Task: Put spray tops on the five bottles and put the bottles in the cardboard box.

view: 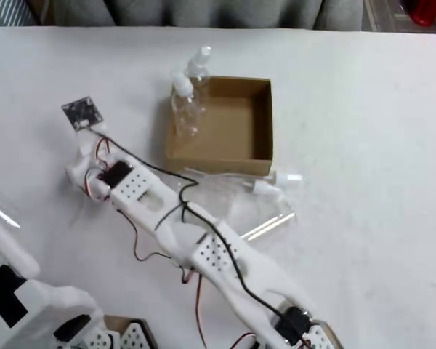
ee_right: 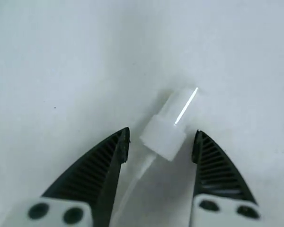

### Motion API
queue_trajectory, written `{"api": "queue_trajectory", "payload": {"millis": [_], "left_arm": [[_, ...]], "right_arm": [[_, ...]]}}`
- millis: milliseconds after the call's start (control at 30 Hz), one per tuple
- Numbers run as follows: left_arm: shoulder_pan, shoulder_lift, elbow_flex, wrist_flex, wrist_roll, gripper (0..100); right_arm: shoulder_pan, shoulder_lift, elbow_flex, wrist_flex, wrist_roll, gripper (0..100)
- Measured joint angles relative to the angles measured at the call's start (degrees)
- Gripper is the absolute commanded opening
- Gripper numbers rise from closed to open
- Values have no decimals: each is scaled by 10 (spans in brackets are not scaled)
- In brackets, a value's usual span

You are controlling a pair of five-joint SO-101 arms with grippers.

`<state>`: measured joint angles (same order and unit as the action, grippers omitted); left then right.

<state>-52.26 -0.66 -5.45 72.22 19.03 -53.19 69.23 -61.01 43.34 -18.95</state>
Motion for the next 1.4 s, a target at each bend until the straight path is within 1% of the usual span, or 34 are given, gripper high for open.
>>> {"api": "queue_trajectory", "payload": {"millis": [33,100,200,400,633,767,900,967,1100,1233,1400], "left_arm": [[0,0,0,0,0,20],[0,0,0,0,0,20],[0,0,0,0,0,20],[0,0,0,0,0,20],[17,0,0,0,0,20],[17,0,0,4,0,35],[17,0,0,40,0,121],[17,0,3,60,3,147],[8,0,36,67,28,124],[-18,0,92,30,34,113],[-19,0,159,-26,37,113]], "right_arm": [[4,11,-20,11,0,2],[7,33,-61,29,0,43],[13,52,-107,62,0,11],[18,65,-170,145,0,15],[18,65,-242,259,2,15],[18,65,-303,321,52,15],[18,54,-309,365,83,15],[18,33,-309,391,96,15],[18,-36,-309,462,149,15],[18,-105,-309,529,186,15],[25,-169,-310,541,210,15]]}}
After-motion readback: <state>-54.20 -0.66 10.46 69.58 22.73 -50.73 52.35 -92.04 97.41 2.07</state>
